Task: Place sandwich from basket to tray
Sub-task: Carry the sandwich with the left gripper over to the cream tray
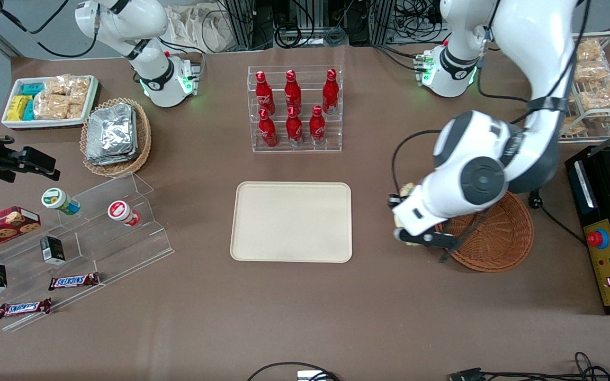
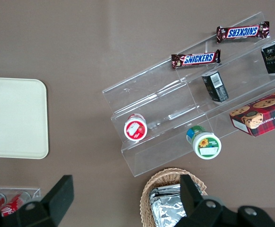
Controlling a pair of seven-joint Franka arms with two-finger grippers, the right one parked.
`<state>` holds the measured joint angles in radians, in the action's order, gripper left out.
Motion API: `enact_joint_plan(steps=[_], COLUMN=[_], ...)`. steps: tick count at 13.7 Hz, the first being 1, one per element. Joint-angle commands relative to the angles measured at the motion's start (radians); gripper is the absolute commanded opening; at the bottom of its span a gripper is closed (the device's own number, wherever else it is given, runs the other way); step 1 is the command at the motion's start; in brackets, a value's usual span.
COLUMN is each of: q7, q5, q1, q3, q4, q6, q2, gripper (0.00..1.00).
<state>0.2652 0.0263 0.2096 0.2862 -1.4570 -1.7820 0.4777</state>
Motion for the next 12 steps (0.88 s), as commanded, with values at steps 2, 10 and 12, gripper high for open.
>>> enact_joint_plan(steps=[2, 10, 12], q7=[0.003, 0.075, 0.086], q5=[-0.006, -0.003, -0.005], q1=[0.082, 0.194, 0.203], q3=[-0.012, -0.012, -0.012], q4=[0.052, 0.05, 0.049], q6=[-0.065, -0.177, -0.203], q2=[0.079, 0.2, 0.237], gripper=[0.0, 0.0, 0.0])
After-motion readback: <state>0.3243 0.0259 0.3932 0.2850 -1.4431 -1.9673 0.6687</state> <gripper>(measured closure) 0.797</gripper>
